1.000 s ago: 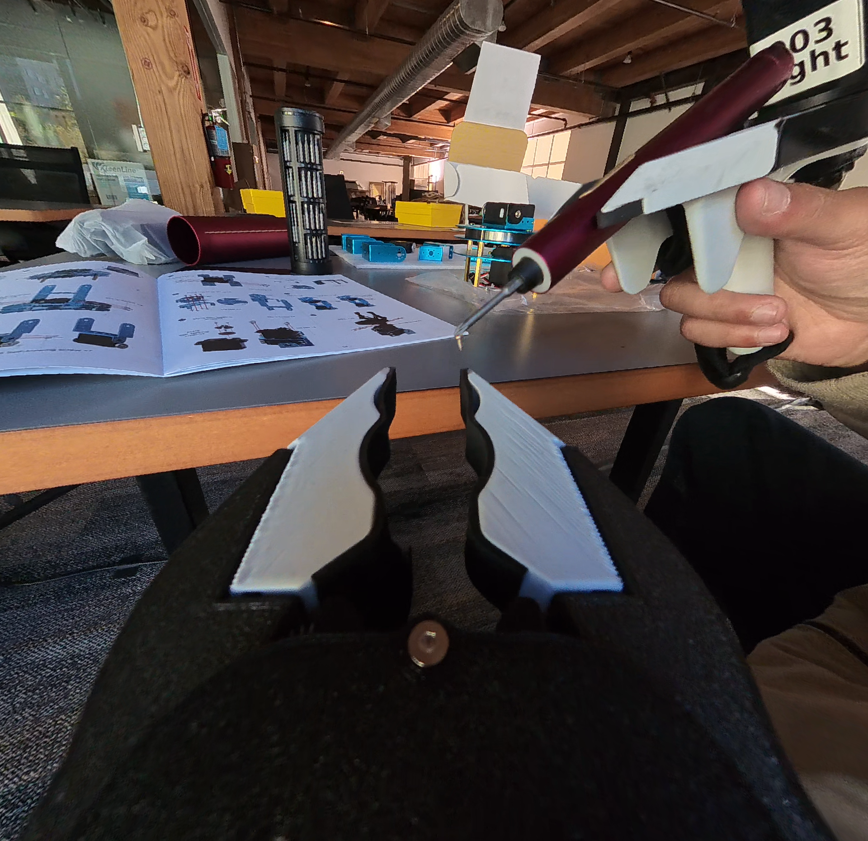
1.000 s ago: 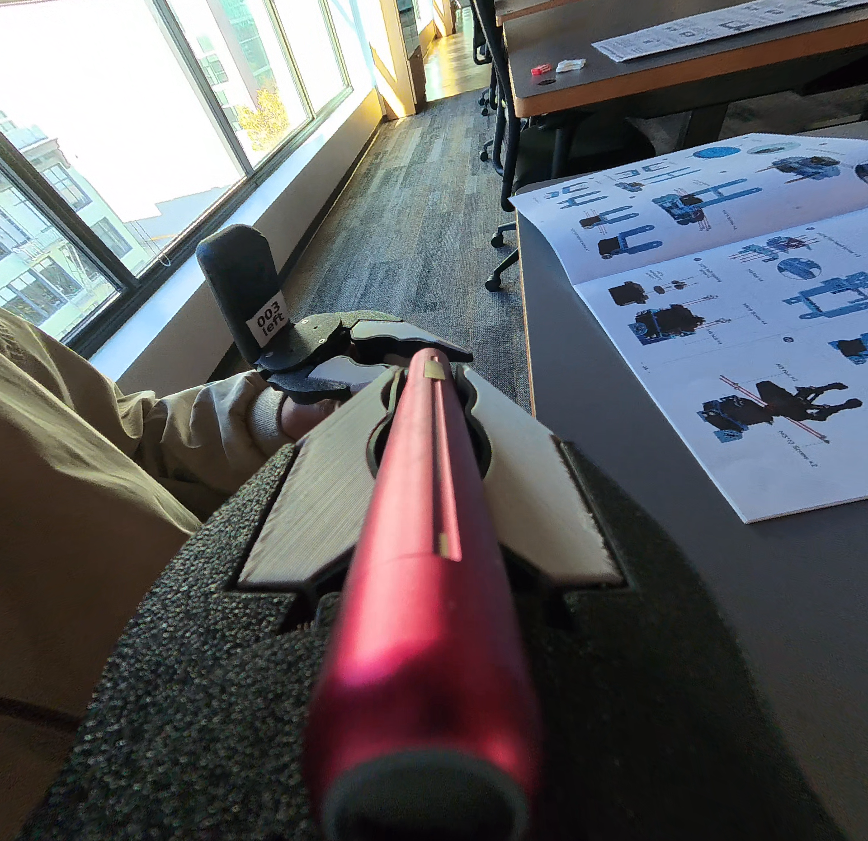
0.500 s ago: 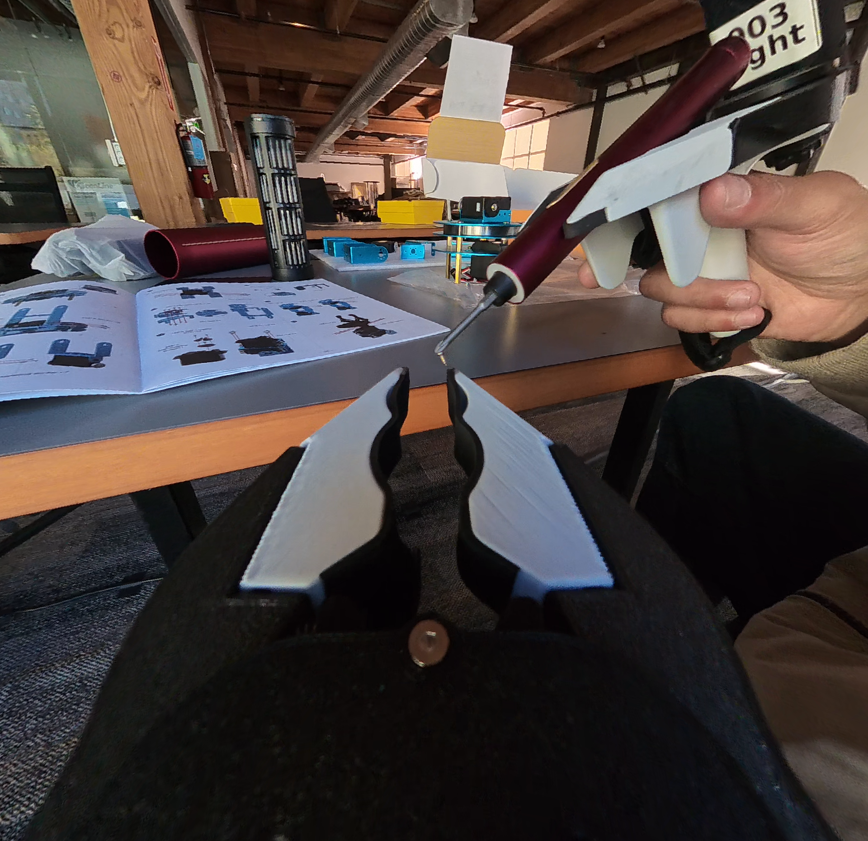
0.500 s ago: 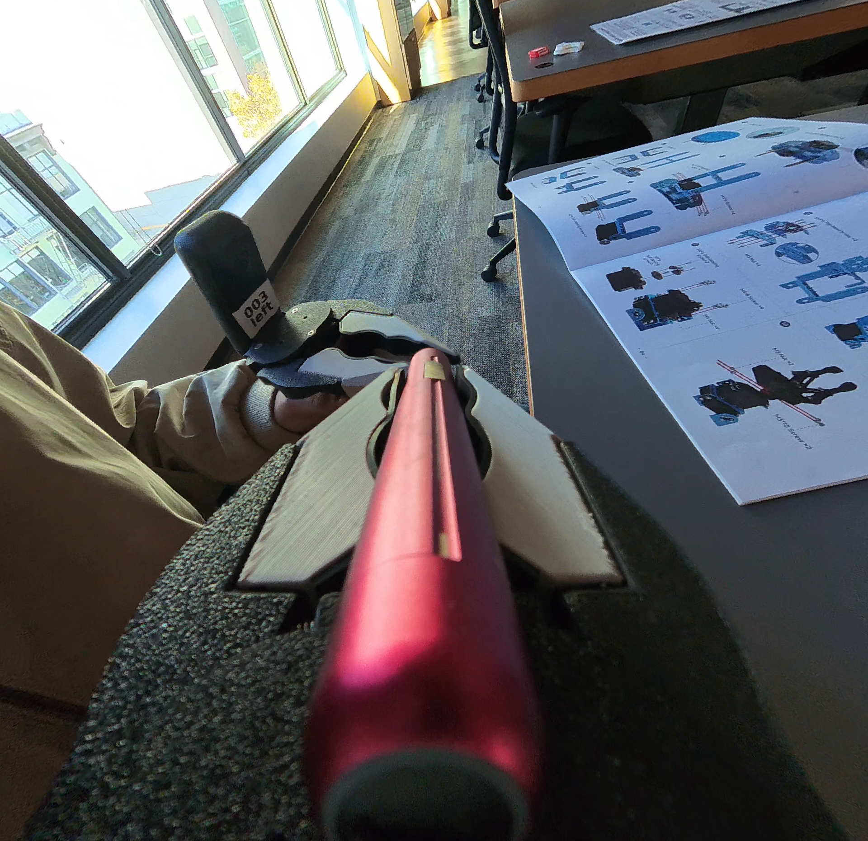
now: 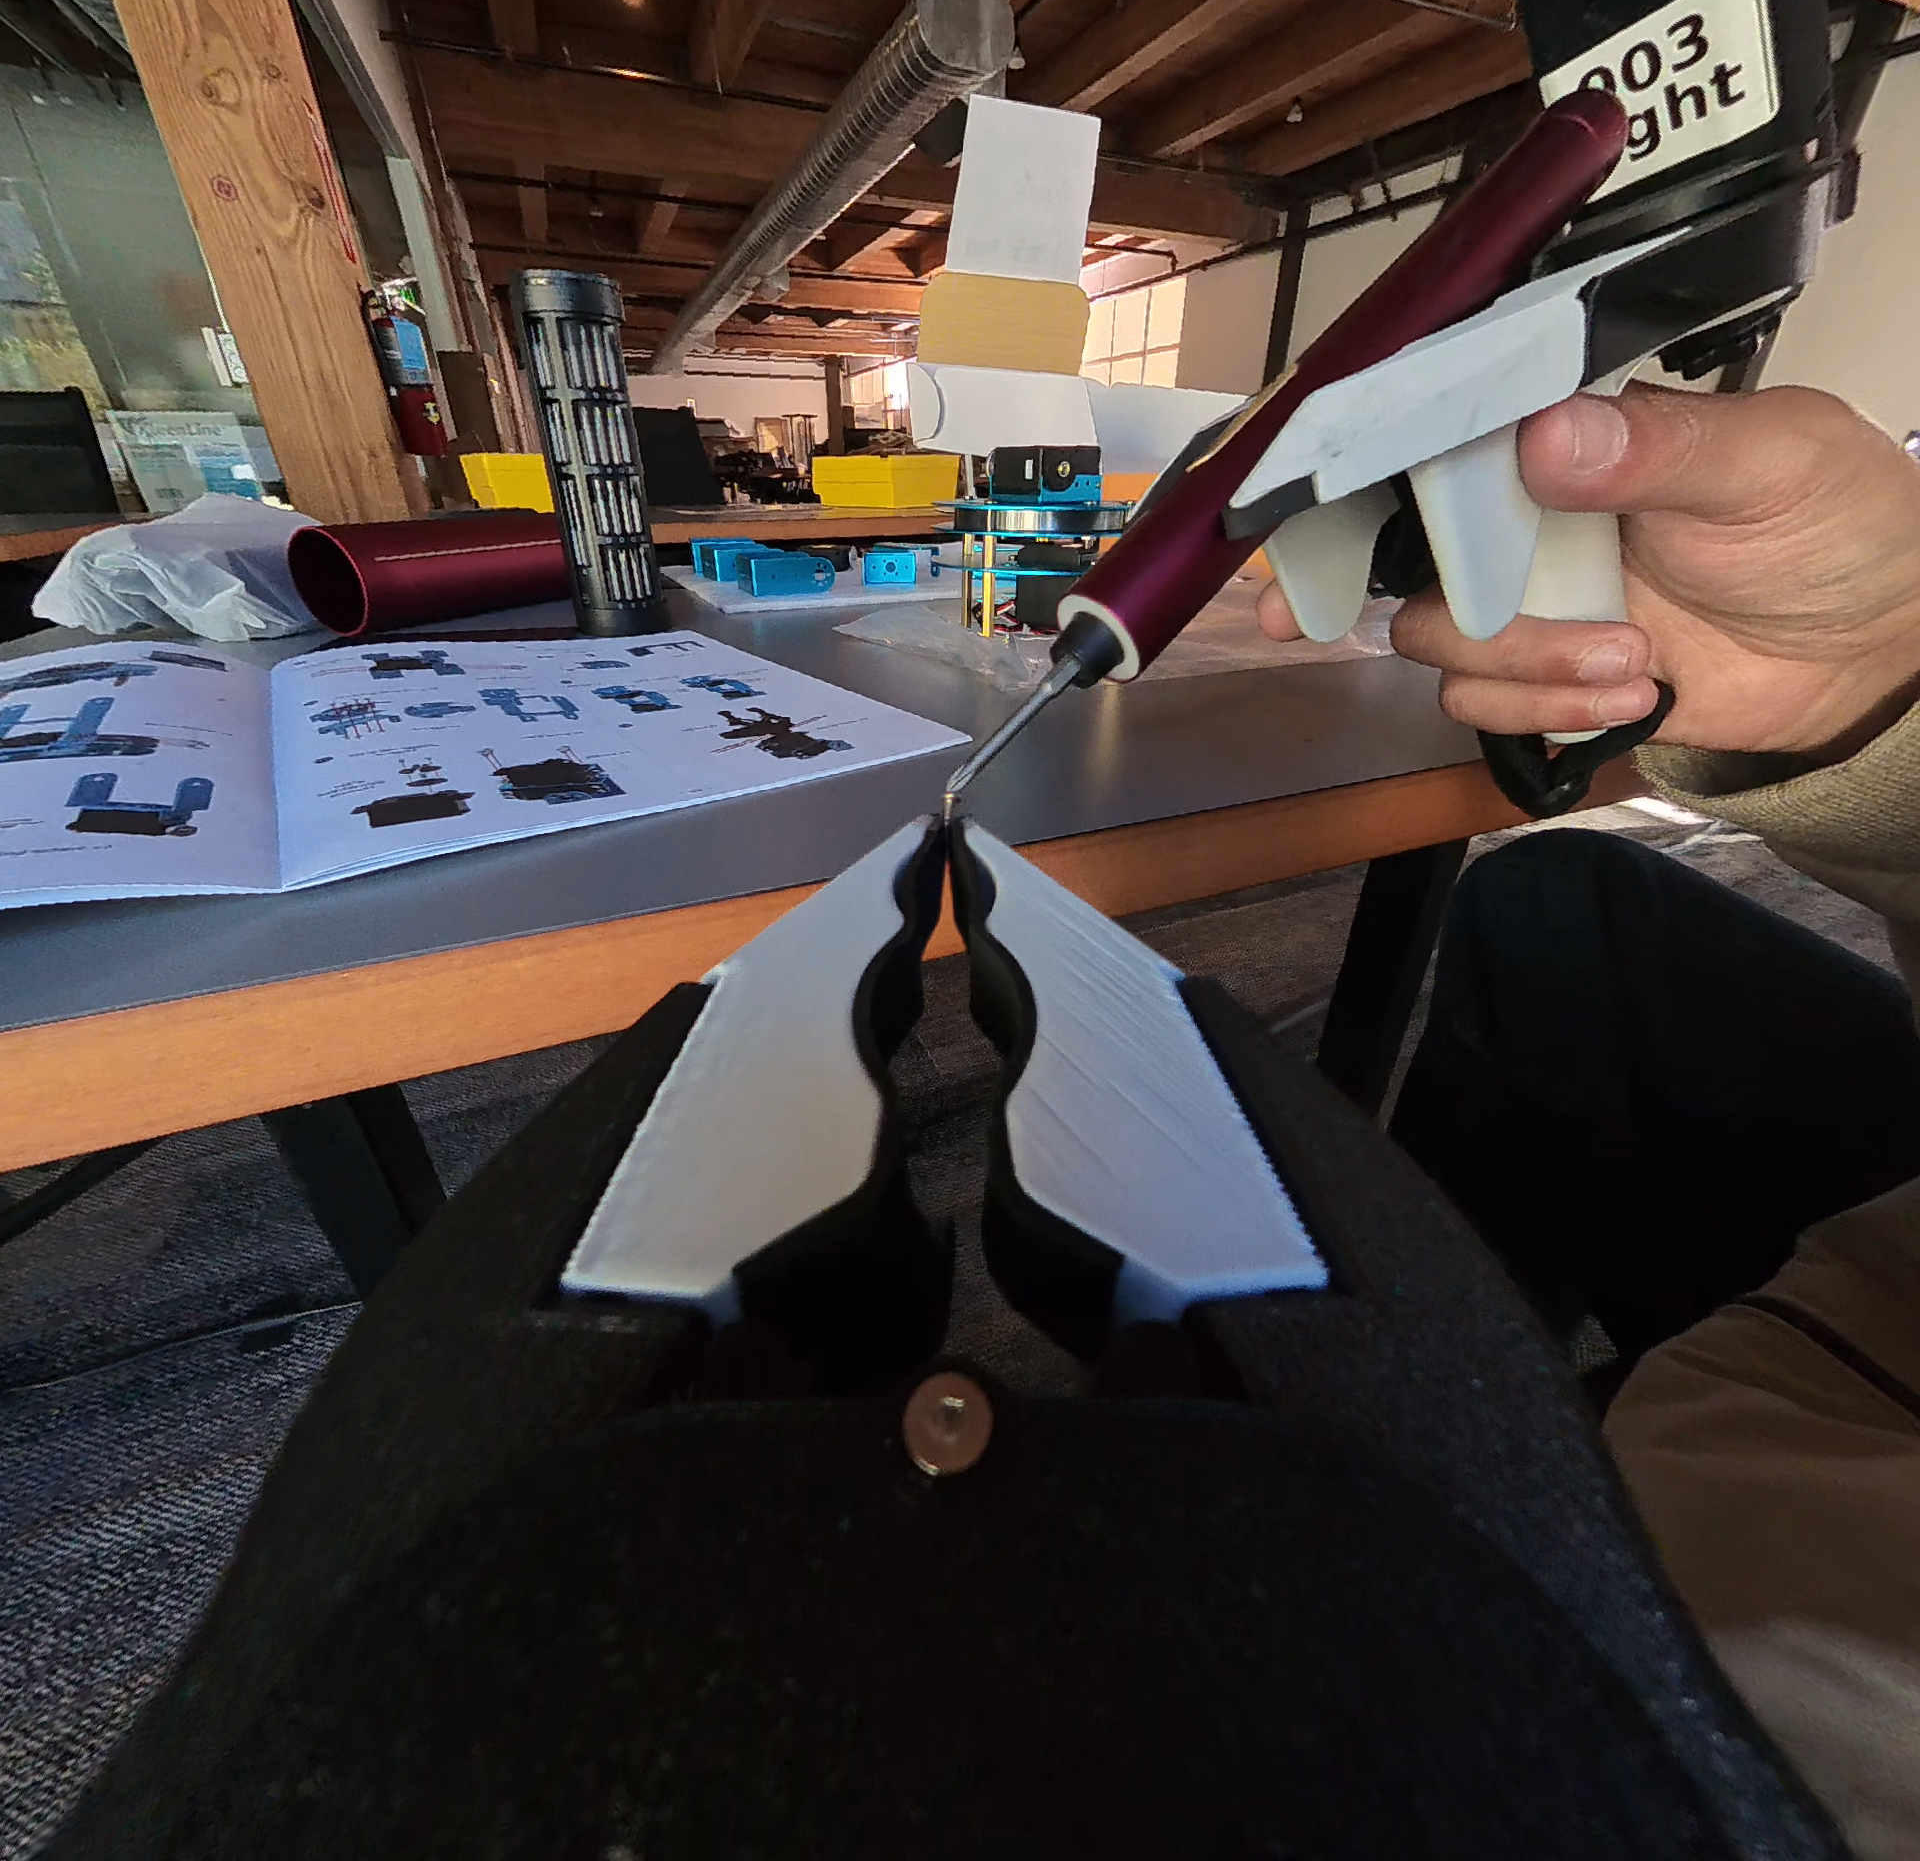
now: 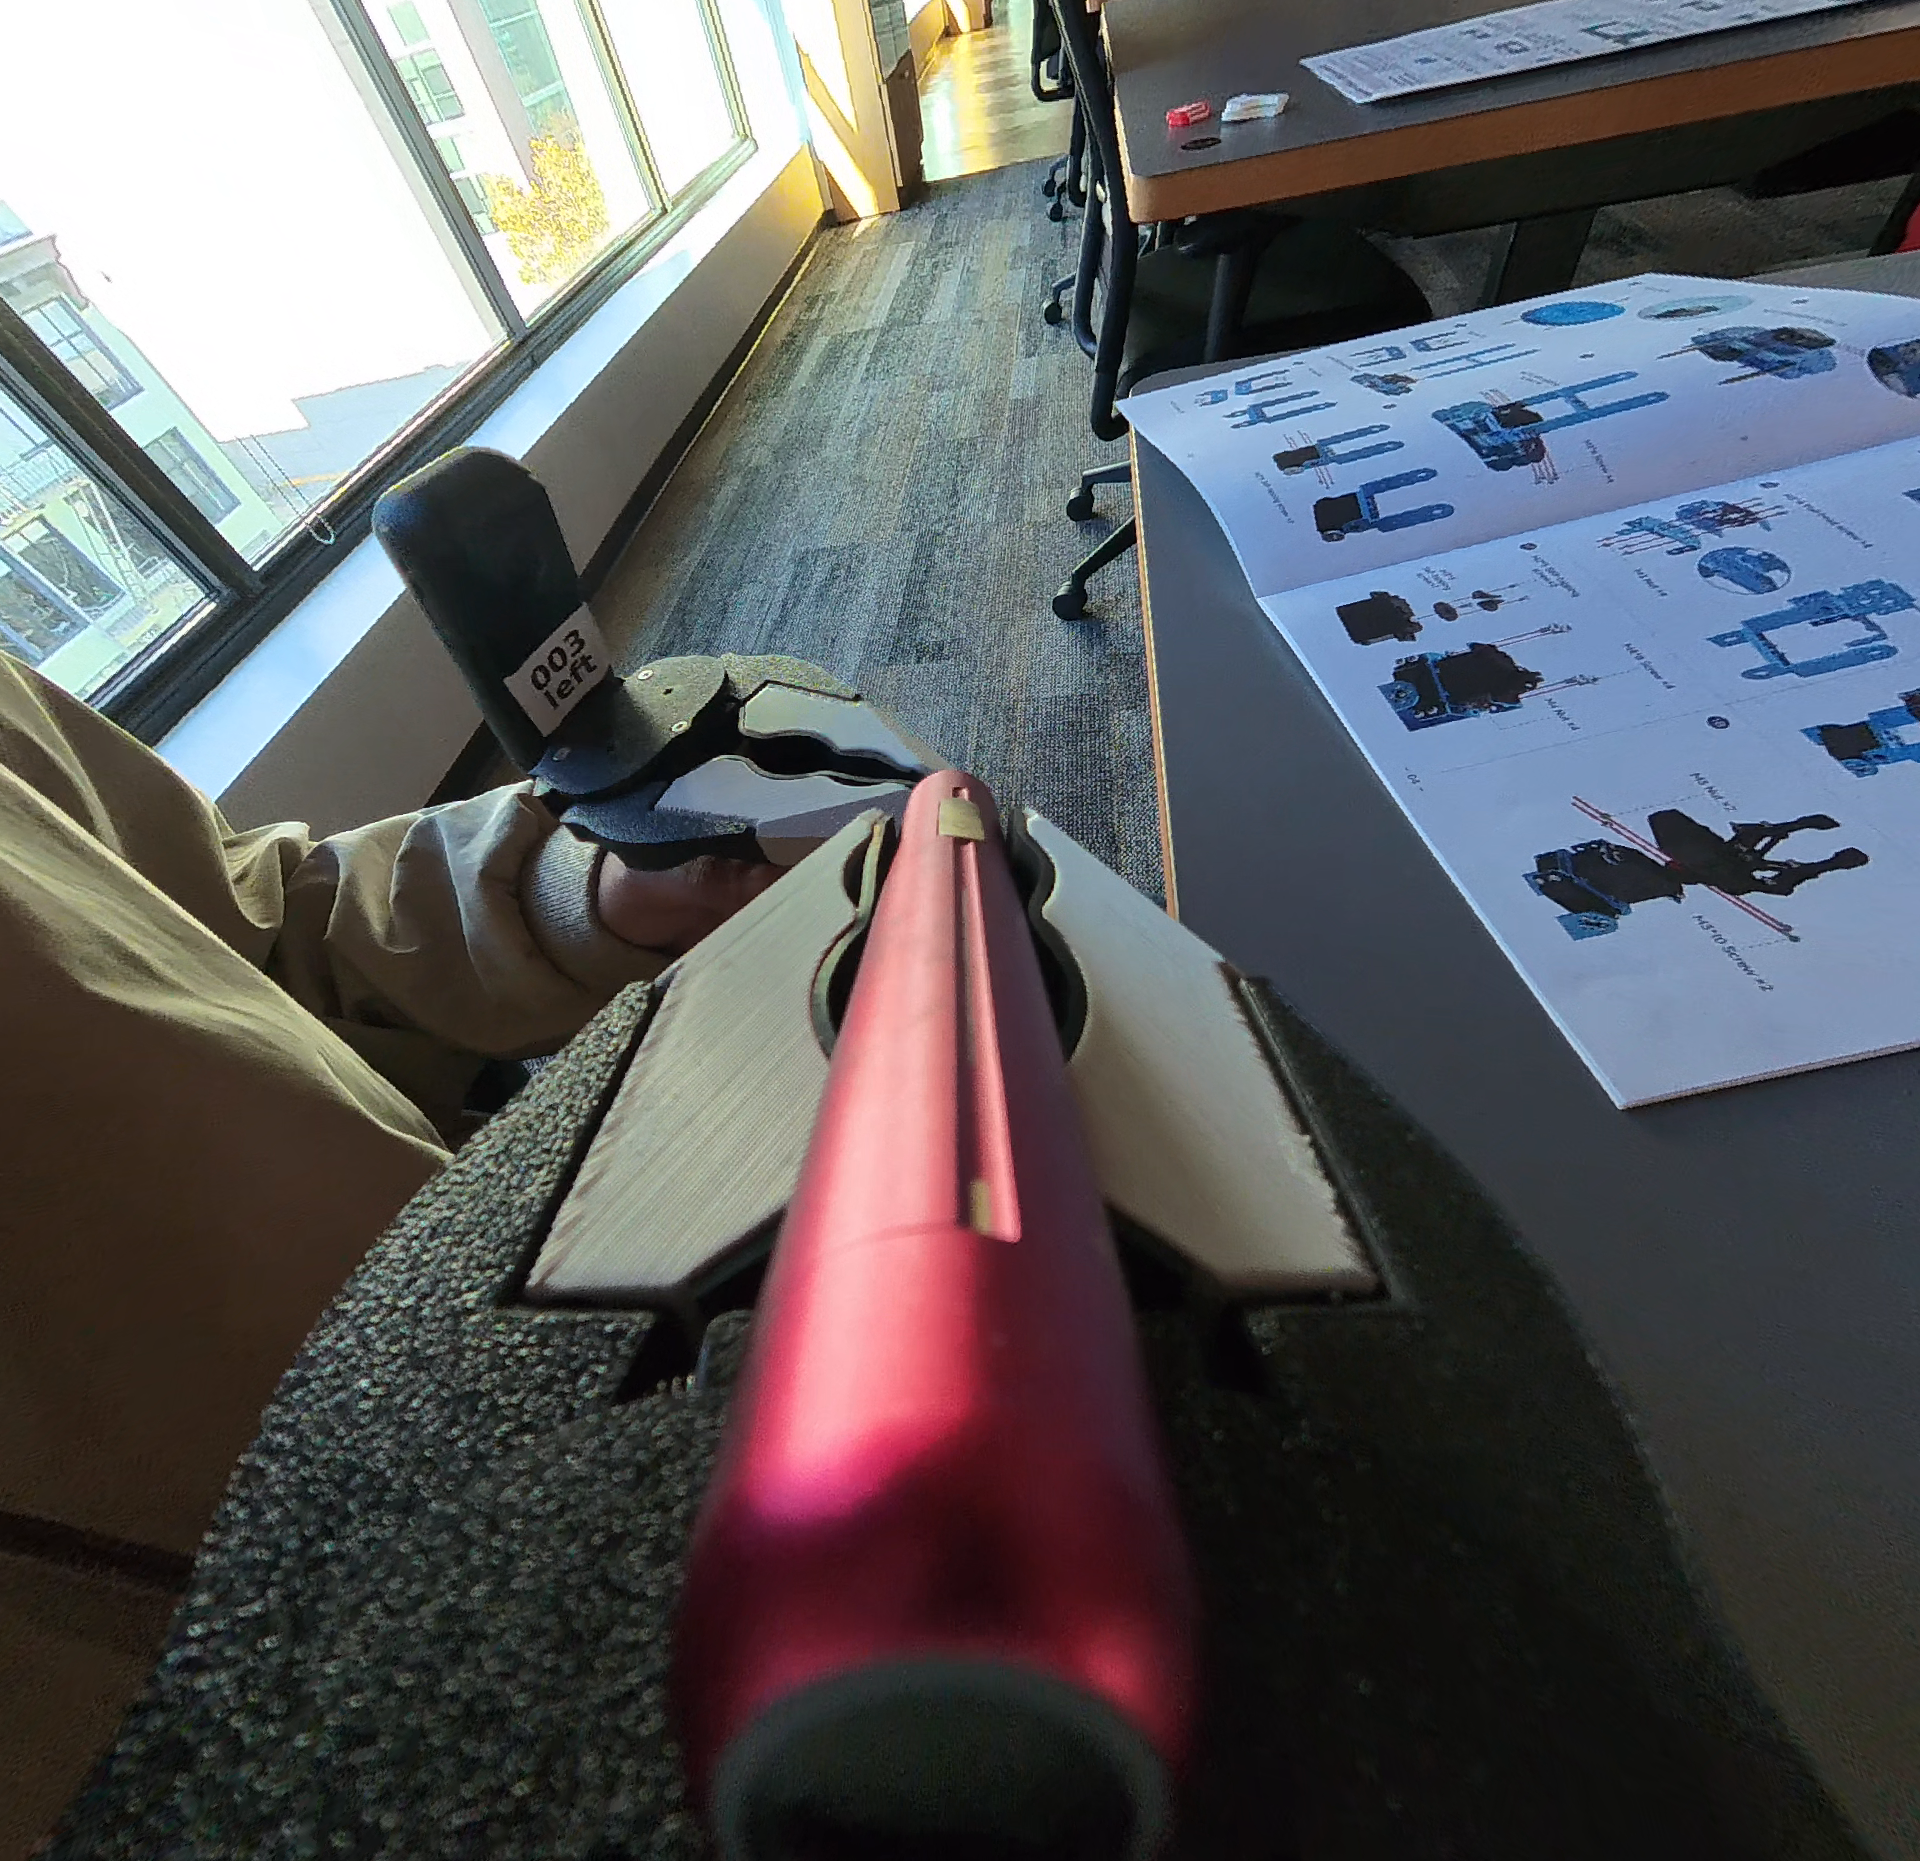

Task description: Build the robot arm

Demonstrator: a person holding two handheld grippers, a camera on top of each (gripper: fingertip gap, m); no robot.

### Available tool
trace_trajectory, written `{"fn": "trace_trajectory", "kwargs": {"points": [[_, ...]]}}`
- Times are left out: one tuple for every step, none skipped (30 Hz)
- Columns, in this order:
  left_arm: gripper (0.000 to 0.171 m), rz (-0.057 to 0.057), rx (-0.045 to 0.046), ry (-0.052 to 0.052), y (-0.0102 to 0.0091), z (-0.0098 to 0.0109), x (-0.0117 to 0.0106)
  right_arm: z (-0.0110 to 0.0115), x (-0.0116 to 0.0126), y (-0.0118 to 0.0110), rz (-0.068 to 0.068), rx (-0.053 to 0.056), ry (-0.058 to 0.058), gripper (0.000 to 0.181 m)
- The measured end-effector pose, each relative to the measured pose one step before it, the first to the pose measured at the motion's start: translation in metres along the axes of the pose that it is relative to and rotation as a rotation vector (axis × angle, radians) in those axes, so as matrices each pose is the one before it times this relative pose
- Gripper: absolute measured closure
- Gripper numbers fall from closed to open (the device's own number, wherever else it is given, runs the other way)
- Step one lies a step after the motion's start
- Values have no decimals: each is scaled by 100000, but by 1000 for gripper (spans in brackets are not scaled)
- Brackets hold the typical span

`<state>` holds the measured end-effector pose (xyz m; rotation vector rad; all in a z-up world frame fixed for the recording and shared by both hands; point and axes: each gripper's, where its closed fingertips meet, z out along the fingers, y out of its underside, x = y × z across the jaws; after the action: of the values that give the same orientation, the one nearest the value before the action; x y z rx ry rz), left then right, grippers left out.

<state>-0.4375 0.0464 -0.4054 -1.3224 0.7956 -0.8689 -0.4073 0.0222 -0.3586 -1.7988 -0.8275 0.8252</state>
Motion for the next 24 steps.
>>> {"fn": "trace_trajectory", "kwargs": {"points": [[171,780,-94,-77,24,12,47,13,3,44,-77,-120,83,160],[171,579,-141,17,41,18,34,8,-2,58,85,-275,-89,161],[171,415,-92,-57,33,-1,13,-17,-25,5,127,-14,-191,160],[171,301,116,-88,-7,7,-11,-22,-35,7,259,-34,-297,160],[171,214,186,-51,-7,-2,-18,-22,-9,5,195,-23,-140,160],[171,212,186,20,-8,-11,-12,-22,-6,36,53,-265,-112,160],[171,388,191,54,-10,-20,-2,-21,-44,57,24,-345,-313,160],[171,796,120,16,-1,-17,-9,-8,-33,44,177,-297,-277,160],[171,1179,107,151,-11,-18,27,-27,-1,36,125,-280,-138,159],[171,1180,111,254,-13,-22,51,-42,20,24,-84,-200,0,160],[171,839,47,173,8,-5,42,-44,18,50,-60,-343,-72,160],[171,495,-17,161,19,9,52,-29,-17,66,91,-340,-236,160],[171,378,-112,335,34,16,80,-35,6,47,50,-117,48,160],[171,464,-252,406,44,34,97,-49,27,39,-10,-8,150,160],[171,612,-318,374,62,33,97,-49,21,31,88,41,60,160],[171,583,-322,346,61,37,108,-55,16,12,57,343,97,159],[171,336,-392,248,73,42,94,-49,22,28,191,245,68,160],[171,186,-468,175,97,67,78,-48,5,36,285,134,-122,160],[171,269,-519,153,92,60,77,-22,-5,61,392,-91,-213,160],[171,430,-376,156,80,56,71,-19,-27,20,182,131,-235,161],[171,452,-244,182,37,45,93,-4,-60,10,233,84,-413,160],[171,355,-274,227,52,46,98,12,-82,43,274,-146,-512,160],[171,347,-211,249,33,43,96,38,-46,50,97,-330,-147,160],[171,444,-228,139,34,37,83,40,23,95,-359,-573,336,161]]}}
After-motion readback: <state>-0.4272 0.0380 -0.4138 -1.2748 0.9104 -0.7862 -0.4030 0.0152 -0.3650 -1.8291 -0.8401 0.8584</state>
